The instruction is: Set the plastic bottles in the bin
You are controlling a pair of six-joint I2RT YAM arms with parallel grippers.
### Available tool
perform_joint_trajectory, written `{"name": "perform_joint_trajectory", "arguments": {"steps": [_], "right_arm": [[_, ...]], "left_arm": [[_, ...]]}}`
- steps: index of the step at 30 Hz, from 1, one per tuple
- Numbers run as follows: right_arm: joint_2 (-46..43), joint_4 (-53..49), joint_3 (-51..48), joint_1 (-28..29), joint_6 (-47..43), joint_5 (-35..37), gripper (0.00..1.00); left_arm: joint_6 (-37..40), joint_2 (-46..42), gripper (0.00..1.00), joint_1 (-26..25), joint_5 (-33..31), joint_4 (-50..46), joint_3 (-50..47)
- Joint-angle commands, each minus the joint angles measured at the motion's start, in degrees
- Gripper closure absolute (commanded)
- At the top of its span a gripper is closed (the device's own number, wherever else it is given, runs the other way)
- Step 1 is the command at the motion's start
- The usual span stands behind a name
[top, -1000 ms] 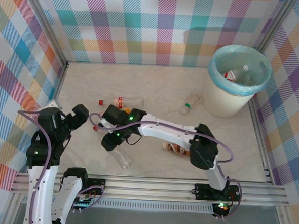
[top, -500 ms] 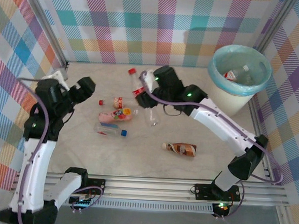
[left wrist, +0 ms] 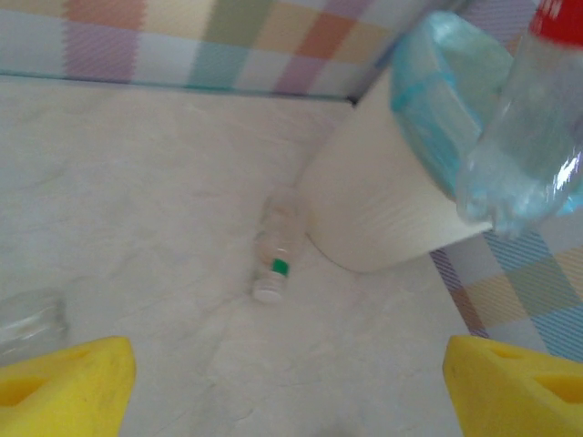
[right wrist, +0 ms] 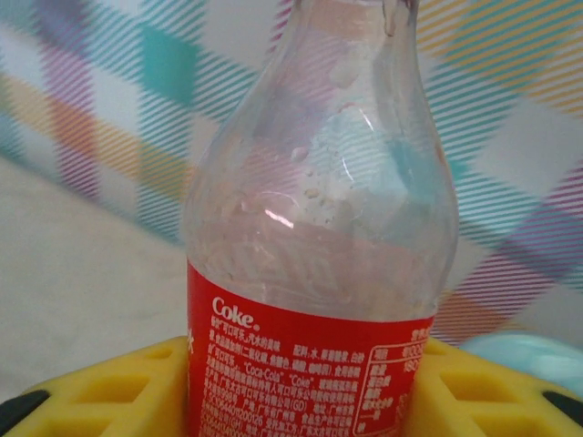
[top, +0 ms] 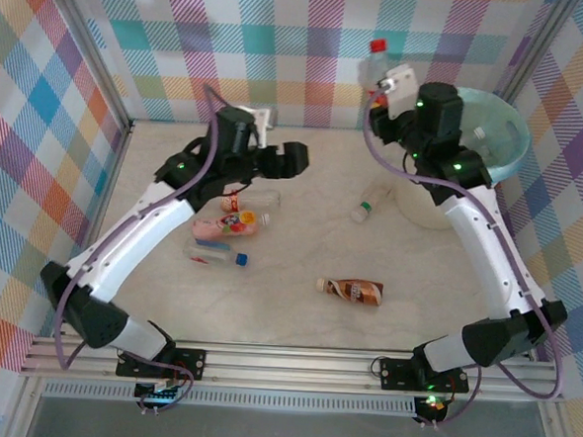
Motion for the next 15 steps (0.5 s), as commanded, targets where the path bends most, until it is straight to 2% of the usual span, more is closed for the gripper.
{"name": "perform_joint_trajectory", "arguments": {"steps": [1, 8, 15], "right_arm": [[-2.72, 11.32, -1.9, -3.51, -4.59, 3.49, 0.5], [-3.97, 25.12, -7.82, -6.43, -11.09, 9.68, 0.49], [-1.85, 31.4, -12.0, -6.85, -14.49, 13.93, 0.46]], "left_arm": [[1.89, 3.78, 0.12, -2.69, 2.27, 0.45, 5.29], [1.28, 6.83, 0.12, -4.95, 2.25, 1.27, 5.61], [1.4, 5.83, 0.12, -5.04, 1.19, 1.45, 3.09]]}}
